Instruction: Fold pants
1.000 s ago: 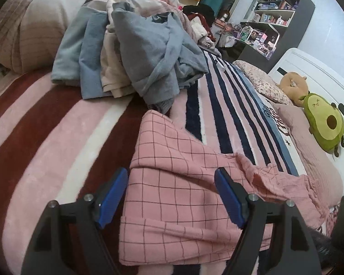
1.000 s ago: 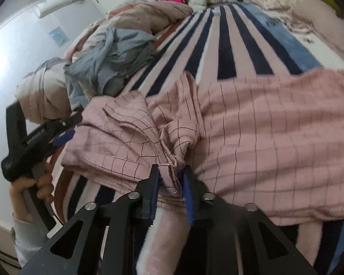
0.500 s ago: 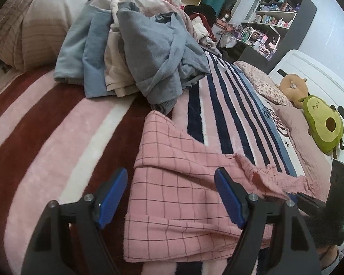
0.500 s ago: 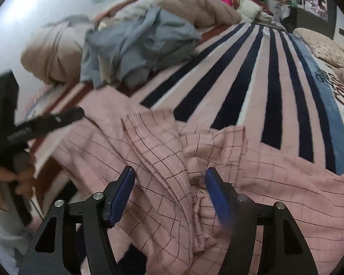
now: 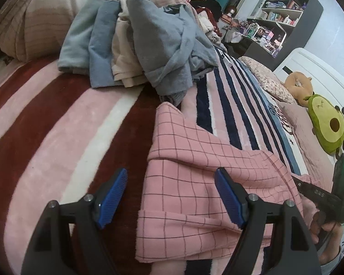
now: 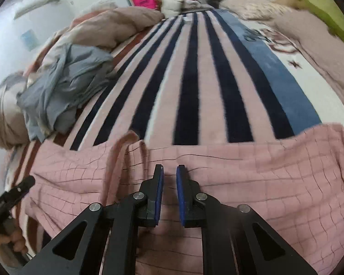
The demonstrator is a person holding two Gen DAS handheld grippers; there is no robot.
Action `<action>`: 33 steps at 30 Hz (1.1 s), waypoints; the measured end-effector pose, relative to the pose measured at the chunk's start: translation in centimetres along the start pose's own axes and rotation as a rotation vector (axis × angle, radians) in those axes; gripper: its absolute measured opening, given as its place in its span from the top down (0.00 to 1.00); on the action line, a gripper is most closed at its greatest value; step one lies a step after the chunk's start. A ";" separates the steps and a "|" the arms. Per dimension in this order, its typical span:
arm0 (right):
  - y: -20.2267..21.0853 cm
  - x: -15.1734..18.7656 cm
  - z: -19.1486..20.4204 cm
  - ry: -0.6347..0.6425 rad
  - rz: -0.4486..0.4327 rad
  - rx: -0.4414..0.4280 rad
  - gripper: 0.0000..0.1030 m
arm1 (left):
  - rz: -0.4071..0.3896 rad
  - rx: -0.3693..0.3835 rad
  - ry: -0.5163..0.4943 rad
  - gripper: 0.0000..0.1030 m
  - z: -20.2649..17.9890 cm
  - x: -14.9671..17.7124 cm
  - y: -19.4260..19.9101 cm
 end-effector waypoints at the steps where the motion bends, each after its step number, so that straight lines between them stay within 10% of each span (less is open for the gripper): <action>1: 0.2 0.1 0.1 0.010 0.022 -0.055 0.81 | -0.003 0.001 0.007 0.27 0.2 0.0 0.1; 4: 0.4 0.7 0.7 0.033 0.087 -0.170 0.46 | -0.007 0.010 0.026 0.27 0.5 -0.2 0.2; 9: -0.8 2.3 2.0 0.039 0.196 -0.289 0.44 | -0.002 0.007 0.029 0.27 0.5 -0.2 0.1; 14: 0.2 3.4 3.2 0.137 0.134 -0.233 0.90 | -0.003 -0.006 0.027 0.27 0.9 0.0 0.5; 22: 2.2 3.9 1.3 0.151 0.106 -0.139 0.94 | 0.014 -0.021 0.048 0.38 2.3 0.3 0.8; 27: 4.4 4.5 -1.5 0.069 0.080 -0.144 0.83 | 0.012 -0.010 0.047 0.38 1.9 0.3 0.8; 33: 11.0 4.8 -7.6 -0.048 -0.061 -0.072 0.45 | 0.003 0.024 0.028 0.38 0.7 -0.1 0.6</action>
Point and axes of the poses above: each gripper's, at about its wrist camera, not at the fingertips, and y roughly against the way its jaws point, z to its left, x to its underside, the point moved 2 cm from there along -y, roughly the way its jaws point, and after that the axes turned 9 degrees about -y, right-handed, at the moved point
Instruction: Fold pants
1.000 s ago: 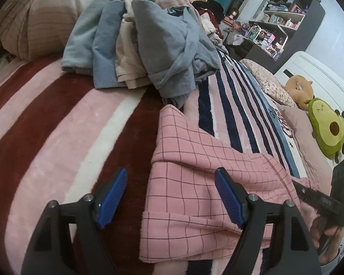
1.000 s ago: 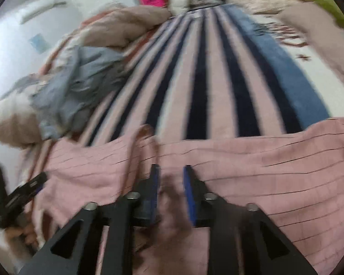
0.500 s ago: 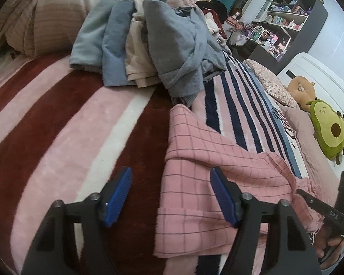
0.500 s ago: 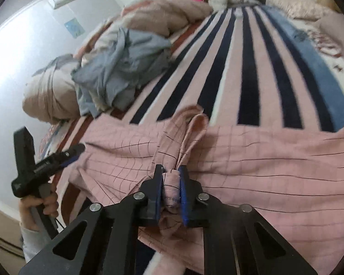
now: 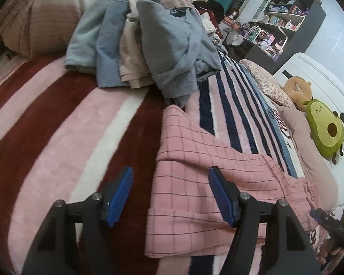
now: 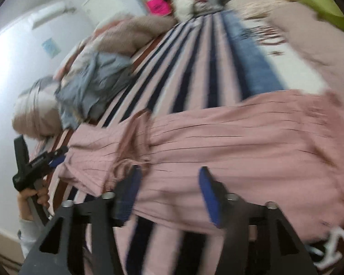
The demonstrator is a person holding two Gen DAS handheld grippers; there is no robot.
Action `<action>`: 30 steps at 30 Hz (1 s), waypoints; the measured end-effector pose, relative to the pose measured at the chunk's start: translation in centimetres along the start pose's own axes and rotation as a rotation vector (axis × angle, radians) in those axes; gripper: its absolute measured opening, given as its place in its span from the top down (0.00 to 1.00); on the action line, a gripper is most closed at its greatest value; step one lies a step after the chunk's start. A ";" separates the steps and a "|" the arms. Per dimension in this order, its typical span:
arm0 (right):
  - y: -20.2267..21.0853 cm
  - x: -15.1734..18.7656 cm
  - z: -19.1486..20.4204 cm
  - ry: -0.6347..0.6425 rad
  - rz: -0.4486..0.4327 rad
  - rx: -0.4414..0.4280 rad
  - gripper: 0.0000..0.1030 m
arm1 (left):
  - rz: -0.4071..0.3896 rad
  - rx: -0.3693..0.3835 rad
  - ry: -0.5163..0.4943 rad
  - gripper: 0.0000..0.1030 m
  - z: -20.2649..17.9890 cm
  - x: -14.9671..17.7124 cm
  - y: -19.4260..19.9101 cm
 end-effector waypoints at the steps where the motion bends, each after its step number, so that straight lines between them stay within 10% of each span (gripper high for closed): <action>1: 1.1 0.0 -1.4 -0.038 -0.020 0.021 0.42 | 0.002 0.001 0.002 0.38 -0.1 -0.1 -0.1; 13: 5.7 0.8 -13.7 -0.312 -0.173 0.325 0.30 | -0.019 0.001 -0.031 0.35 -2.1 -0.4 0.0; 19: 4.6 -1.2 -14.6 -0.272 -0.171 0.275 0.27 | -0.022 -0.010 -0.028 0.34 -1.9 -0.5 -0.1; 23: 3.3 -2.2 -14.1 -0.297 -0.133 0.272 0.89 | -0.024 -0.002 -0.016 0.34 -1.7 -0.6 0.0; 30: 4.9 -5.1 -4.8 -0.122 -0.266 0.170 0.91 | -0.055 0.009 0.007 0.34 -0.4 -0.5 1.1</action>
Point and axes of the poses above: each gripper's, at about its wrist camera, not at the fingertips, and y roughly against the way its jaws point, z to its left, x to its underside, the point moved 2 cm from there along -y, roughly the way its jaws point, and after that the axes turned 9 degrees about -y, right-handed, at the moved point
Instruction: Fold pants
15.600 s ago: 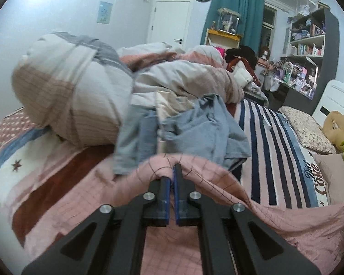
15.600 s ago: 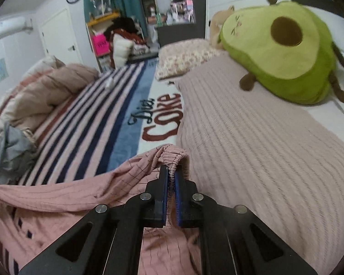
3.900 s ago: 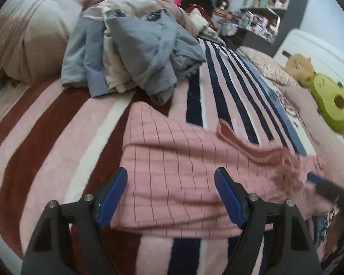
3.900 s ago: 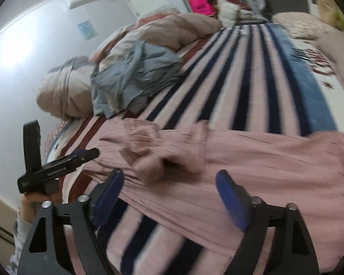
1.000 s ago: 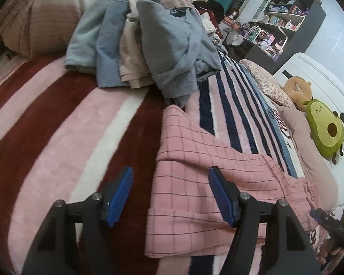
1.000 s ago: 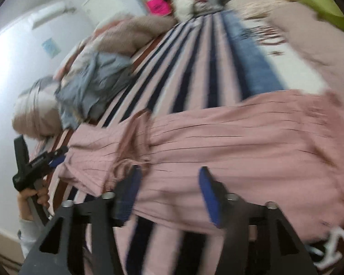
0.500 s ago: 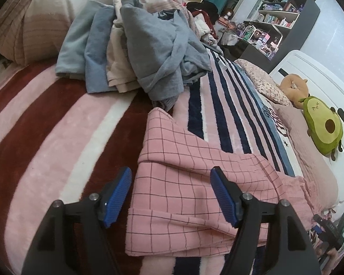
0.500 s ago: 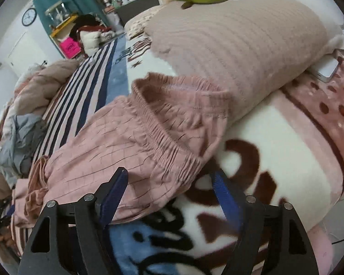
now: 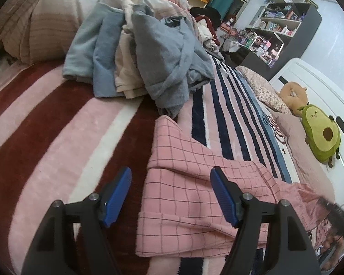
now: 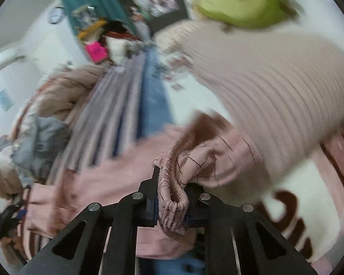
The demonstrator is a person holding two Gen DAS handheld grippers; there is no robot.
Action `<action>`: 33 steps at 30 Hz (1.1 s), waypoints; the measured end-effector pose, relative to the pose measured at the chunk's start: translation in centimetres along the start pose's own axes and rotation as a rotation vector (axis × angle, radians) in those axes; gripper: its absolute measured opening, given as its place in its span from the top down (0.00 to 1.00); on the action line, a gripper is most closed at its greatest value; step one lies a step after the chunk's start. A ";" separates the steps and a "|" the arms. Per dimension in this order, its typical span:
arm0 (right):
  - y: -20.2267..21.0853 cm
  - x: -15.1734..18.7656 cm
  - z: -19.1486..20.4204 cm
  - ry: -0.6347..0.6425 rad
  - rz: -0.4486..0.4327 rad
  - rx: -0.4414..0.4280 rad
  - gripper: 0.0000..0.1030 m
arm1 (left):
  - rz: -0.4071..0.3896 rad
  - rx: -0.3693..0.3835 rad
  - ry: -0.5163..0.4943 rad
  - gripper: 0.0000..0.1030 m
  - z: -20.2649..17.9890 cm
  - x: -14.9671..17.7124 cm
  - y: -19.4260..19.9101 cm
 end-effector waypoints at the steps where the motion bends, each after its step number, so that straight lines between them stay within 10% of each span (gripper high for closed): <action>1: 0.0 -0.3 2.3 0.034 -0.011 -0.030 0.91 | -0.006 0.000 0.006 0.34 0.2 0.0 0.2; 7: -1.8 1.2 14.9 0.222 0.023 -0.205 0.91 | -0.038 0.004 0.038 0.34 1.5 0.1 1.5; 15: -6.4 11.3 28.1 0.534 0.214 -0.387 0.91 | -0.045 -0.007 0.069 0.34 3.3 0.2 1.9; 25: -11.4 20.9 30.2 0.729 0.458 -0.442 0.79 | -0.056 0.034 0.037 0.34 2.3 -0.1 1.6; 33: -4.9 15.7 27.1 0.703 0.393 -0.508 0.49 | -0.100 0.123 -0.055 0.32 -0.5 -0.6 1.9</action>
Point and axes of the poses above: each gripper's, at about its wrist camera, not at the fingertips, and y roughly against the way its jaws point, z to its left, x to its underside, the point moved 2 cm from there along -y, roughly the way its jaws point, and after that the axes turned 9 degrees about -y, right-handed, at the moved point
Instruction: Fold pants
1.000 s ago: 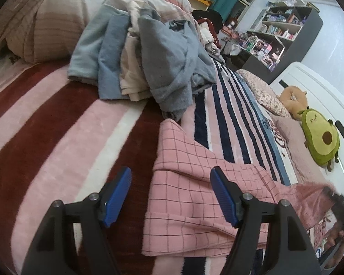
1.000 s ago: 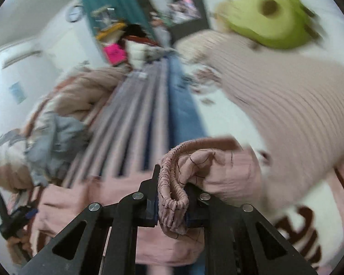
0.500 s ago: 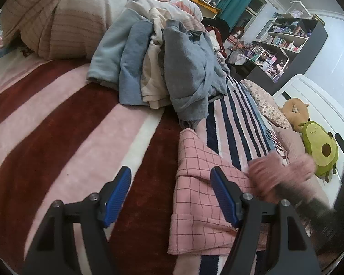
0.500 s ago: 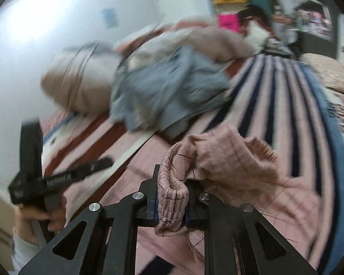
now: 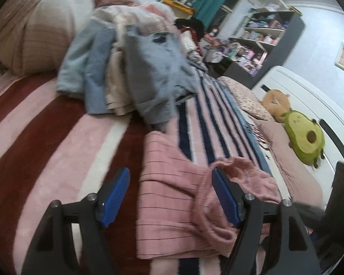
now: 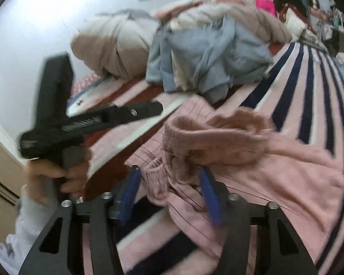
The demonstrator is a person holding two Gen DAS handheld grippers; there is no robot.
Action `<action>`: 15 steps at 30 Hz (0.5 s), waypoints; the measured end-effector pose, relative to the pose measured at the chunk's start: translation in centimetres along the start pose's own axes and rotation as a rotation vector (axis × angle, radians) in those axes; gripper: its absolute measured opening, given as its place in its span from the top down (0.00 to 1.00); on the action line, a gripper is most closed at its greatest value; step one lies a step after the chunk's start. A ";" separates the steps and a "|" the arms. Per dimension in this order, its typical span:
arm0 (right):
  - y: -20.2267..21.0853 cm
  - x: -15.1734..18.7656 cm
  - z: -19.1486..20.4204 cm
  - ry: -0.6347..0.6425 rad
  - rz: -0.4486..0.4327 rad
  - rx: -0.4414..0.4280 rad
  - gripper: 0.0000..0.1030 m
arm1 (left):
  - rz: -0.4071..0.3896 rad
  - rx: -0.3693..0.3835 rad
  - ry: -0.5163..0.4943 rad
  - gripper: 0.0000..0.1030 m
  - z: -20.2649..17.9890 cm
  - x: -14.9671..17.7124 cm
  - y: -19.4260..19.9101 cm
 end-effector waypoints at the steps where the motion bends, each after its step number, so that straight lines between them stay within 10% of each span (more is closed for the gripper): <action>1: 1.0 0.1 -0.3 -0.001 -0.010 0.017 0.48 | -0.006 0.016 -0.017 0.31 -0.6 -0.1 0.0; 9: 5.4 1.8 -8.9 -0.208 -0.053 0.162 0.47 | 0.029 0.166 -0.220 0.27 -6.6 -0.1 -1.7; 15: 5.7 2.7 -11.7 -0.300 -0.056 0.151 0.47 | 0.119 0.003 -0.296 0.29 -8.1 0.4 -4.7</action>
Point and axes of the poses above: each gripper's, at about its wrist camera, not at the fingertips, and y roughly against the way its jaws point, z to its left, x to its underside, the point moved 2 cm from there along -y, roughly the way its jaws point, and after that the axes turned 9 degrees about -y, right-handed, at the moved point
